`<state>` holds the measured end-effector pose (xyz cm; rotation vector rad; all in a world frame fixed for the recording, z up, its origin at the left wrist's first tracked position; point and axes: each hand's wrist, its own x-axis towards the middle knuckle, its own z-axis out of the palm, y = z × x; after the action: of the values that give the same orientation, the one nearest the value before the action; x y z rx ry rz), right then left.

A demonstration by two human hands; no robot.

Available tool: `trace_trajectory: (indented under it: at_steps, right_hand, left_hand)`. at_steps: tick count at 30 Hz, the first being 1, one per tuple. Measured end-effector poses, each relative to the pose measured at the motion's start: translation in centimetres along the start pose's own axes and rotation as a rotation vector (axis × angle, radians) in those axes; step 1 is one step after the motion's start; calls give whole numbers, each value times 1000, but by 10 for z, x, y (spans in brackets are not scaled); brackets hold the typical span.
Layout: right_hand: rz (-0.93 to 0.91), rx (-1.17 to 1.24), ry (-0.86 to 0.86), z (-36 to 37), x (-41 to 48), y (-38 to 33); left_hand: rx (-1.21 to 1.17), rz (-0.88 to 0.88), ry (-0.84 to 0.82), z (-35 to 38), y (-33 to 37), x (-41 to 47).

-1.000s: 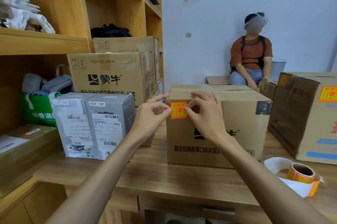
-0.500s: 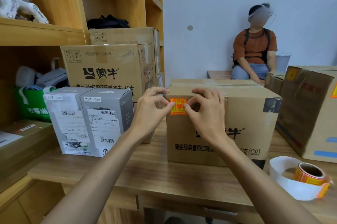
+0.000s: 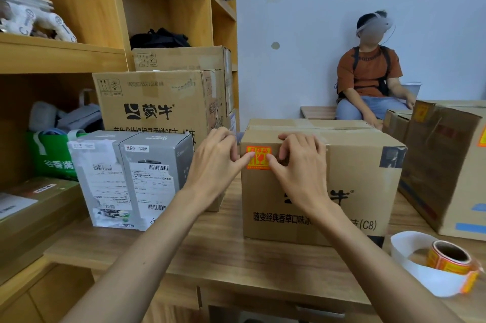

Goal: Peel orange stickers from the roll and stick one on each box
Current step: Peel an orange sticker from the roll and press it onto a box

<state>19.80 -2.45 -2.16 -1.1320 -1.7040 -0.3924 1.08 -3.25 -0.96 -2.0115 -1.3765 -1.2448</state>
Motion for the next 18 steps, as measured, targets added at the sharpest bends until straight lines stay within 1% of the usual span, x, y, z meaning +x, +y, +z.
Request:
trace_trajectory:
  at_steps: [2,4,6,8,11,13,18]
  right_hand:
    - [1,22,1,-3,2,0]
    - [-3,22,-8,-4,6,2]
    - [-51,-10,-47,-6,13,6]
    - [-111,-72,-111,-8,20,11]
    - [-102,-33,-188,-10,26,19]
    - [-96,-8,-181,-8,26,22]
    - [-136,-70,-131,-2,24,22]
  left_hand:
    - [-44,-55,-27,-2,-3,1]
    - [-172,-116,-134,-4,-7,2]
    - [-274,-136,-237,-4,-10,5]
    - [-355,-156,-280,-4,-9,8]
    - [-490,-222,-246,-1,-10,11]
    - [-539,-240,-225,2,-11,11]
    - [-553,-242,-195,5,-12,12]
